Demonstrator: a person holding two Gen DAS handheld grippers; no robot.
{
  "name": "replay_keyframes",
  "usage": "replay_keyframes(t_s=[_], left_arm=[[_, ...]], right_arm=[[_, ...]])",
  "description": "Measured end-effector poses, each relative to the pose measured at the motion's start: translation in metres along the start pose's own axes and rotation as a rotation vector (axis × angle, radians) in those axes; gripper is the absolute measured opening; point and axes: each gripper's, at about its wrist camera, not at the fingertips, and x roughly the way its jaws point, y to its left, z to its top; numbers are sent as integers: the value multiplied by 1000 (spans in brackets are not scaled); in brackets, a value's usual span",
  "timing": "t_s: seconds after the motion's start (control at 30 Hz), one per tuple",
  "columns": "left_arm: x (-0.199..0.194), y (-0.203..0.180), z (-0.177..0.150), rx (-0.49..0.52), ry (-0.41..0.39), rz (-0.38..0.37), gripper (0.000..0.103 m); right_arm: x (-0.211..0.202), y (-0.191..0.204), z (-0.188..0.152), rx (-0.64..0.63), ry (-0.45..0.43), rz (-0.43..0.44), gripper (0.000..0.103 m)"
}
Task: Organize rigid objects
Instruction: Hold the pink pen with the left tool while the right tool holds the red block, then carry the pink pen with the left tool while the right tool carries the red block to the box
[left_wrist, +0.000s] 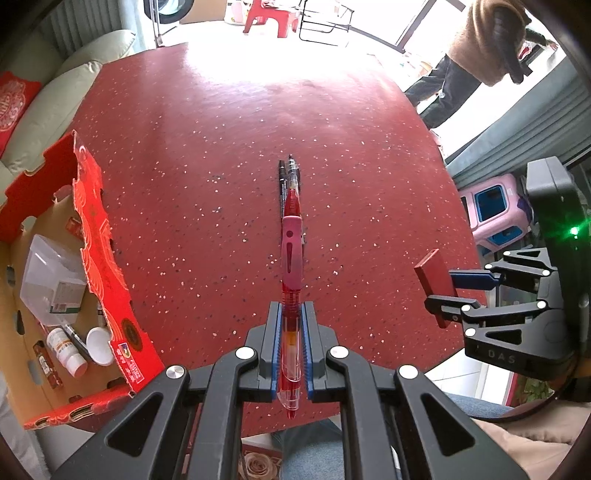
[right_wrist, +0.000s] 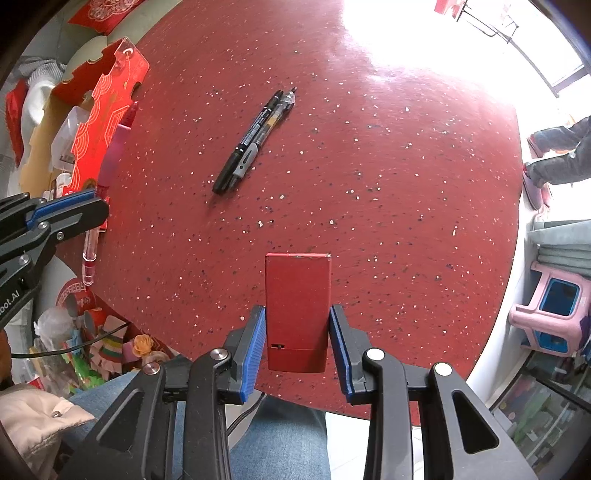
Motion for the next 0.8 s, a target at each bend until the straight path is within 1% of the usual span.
replay_keyframes(t_s=[0.47, 0.7, 0.8], left_arm=[[-3, 6, -3, -28, -13, 3, 11], [-15, 20, -5, -90, -50, 10, 11], [-25, 32, -5, -140, -78, 19, 11]], right_arm=[[1, 5, 3, -21, 3, -6, 36], [-3, 10, 15, -52, -11, -18, 36], [-9, 15, 25, -73, -28, -24, 36]])
